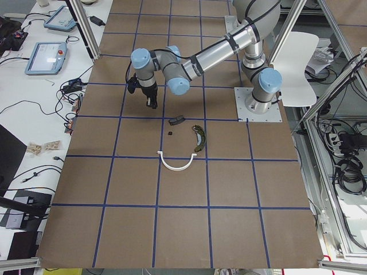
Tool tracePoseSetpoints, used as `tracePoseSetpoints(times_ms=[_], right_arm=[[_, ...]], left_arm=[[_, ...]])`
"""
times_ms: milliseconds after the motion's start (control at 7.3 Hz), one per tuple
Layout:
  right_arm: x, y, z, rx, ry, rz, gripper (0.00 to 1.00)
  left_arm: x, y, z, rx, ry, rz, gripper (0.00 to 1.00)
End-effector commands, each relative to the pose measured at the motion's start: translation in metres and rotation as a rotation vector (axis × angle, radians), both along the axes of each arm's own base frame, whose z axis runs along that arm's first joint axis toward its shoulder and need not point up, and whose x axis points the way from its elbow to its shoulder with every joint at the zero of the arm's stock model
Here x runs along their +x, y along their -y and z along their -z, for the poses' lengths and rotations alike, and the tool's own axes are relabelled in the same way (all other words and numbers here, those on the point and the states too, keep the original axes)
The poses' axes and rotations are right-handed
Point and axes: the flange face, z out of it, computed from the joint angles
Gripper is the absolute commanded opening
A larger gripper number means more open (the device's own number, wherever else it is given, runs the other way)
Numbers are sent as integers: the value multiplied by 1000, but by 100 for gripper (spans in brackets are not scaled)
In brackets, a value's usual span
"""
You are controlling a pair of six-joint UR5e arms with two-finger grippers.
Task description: Place bearing gear from tray to pile
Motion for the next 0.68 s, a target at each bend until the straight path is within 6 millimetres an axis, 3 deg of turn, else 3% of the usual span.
tracePoseSetpoints(times_ms=[0, 137, 548], right_arm=[[0, 0, 0, 0, -1, -1, 100], [0, 0, 0, 0, -1, -1, 100], [0, 0, 0, 0, 0, 0, 100]], left_arm=[[99, -38, 36, 22, -31, 51, 21], [103, -42, 40, 22, -35, 63, 21], [93, -48, 62, 32, -108, 57, 22]])
